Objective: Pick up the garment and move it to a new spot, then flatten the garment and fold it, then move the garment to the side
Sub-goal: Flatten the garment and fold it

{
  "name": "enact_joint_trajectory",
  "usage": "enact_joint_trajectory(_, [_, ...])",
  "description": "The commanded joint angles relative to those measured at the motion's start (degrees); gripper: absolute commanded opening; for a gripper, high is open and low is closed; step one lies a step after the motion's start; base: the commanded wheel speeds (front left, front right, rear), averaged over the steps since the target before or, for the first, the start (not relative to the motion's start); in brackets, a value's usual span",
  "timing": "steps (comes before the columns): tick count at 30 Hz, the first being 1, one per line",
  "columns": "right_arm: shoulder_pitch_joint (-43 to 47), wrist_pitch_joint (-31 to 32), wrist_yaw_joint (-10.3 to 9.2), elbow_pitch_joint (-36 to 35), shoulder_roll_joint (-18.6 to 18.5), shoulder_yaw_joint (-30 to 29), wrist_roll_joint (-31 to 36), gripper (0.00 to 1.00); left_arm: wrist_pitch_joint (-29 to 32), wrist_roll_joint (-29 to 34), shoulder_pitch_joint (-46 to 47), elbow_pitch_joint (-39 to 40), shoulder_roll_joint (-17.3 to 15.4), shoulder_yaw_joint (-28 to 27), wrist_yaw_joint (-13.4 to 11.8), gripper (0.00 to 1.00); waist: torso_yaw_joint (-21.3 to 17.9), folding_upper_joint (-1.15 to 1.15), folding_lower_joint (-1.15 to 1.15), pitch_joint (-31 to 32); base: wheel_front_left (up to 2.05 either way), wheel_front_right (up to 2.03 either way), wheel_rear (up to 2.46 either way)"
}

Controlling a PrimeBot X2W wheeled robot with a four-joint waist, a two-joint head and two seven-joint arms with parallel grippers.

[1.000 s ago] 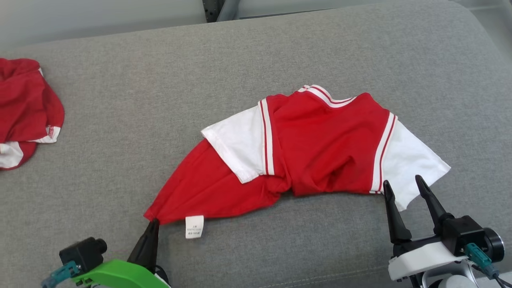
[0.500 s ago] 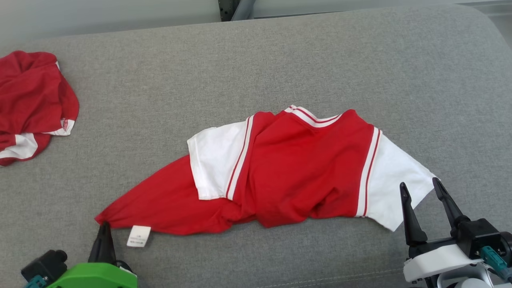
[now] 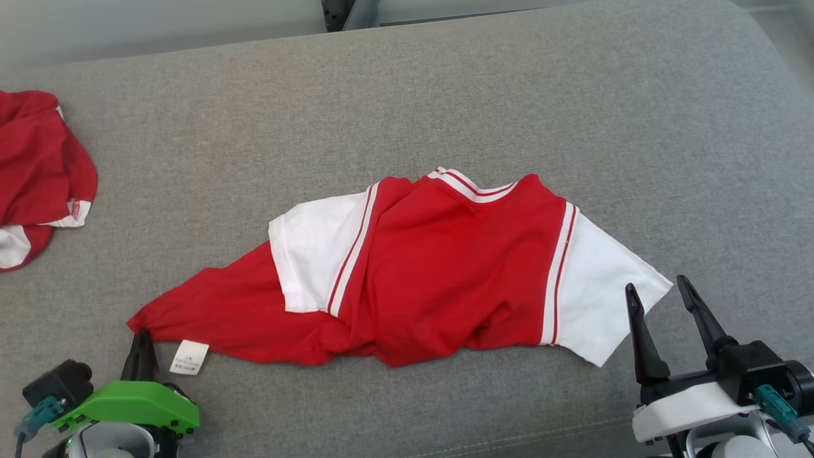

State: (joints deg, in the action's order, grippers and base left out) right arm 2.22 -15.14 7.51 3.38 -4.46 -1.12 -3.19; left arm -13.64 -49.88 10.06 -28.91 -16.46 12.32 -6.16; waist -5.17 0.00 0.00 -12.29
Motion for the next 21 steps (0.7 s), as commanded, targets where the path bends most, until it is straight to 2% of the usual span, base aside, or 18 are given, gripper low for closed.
enact_joint_trajectory(1, [0.34,-0.01,-0.04,-0.10,0.00,-0.26,-0.23,1.00,-0.03,-0.05,0.29,-0.82,-0.05,-0.13,-0.35,0.33,-0.42,0.00,0.00,-0.26,0.00,0.00,0.00])
enact_joint_trajectory(2, [0.55,-0.01,-0.04,-0.08,0.03,-0.39,-0.20,1.00,0.07,-0.21,-0.08,-1.41,0.09,-0.11,-0.52,0.56,-0.53,0.00,0.00,-0.29,0.00,0.00,0.00])
enact_joint_trajectory(3, [0.73,-0.01,-0.04,-0.04,0.06,-0.45,-0.19,1.00,0.32,-0.36,-0.61,-1.95,0.19,-0.09,-0.69,1.00,-0.66,0.00,0.00,-0.28,0.00,0.00,0.00])
enact_joint_trajectory(8, [1.03,-0.01,-0.04,-0.17,0.09,-0.88,0.09,1.00,-0.38,-0.98,-3.48,-0.08,-0.03,-2.42,-3.64,1.00,-1.07,0.00,0.00,-0.07,0.00,0.00,0.00])
enact_joint_trajectory(12, [0.79,-0.01,-0.04,-0.42,0.09,-0.94,0.25,1.00,-1.16,0.78,-4.87,7.41,-0.80,-4.64,-7.24,1.00,-0.92,0.00,0.00,0.02,0.00,0.00,0.00])
enact_joint_trajectory(14, [0.69,-0.01,-0.04,-0.45,-0.04,-0.82,0.32,1.00,-1.18,2.04,-5.40,12.73,-0.47,-4.45,-8.23,1.00,-0.78,0.00,0.00,0.06,0.00,0.00,0.00])
enact_joint_trajectory(18, [0.23,-0.01,-0.04,-0.55,-0.13,-0.34,0.38,1.00,2.05,2.49,-3.48,21.50,1.40,0.26,-6.91,1.00,-0.62,0.00,0.00,-0.08,0.00,0.00,0.00])
enact_joint_trajectory(21, [-0.41,-0.01,-0.04,-0.21,-0.25,0.37,0.23,1.00,6.67,3.03,-0.60,21.42,2.83,5.11,-5.63,1.00,-0.92,0.00,0.00,-0.25,0.00,0.00,0.00])
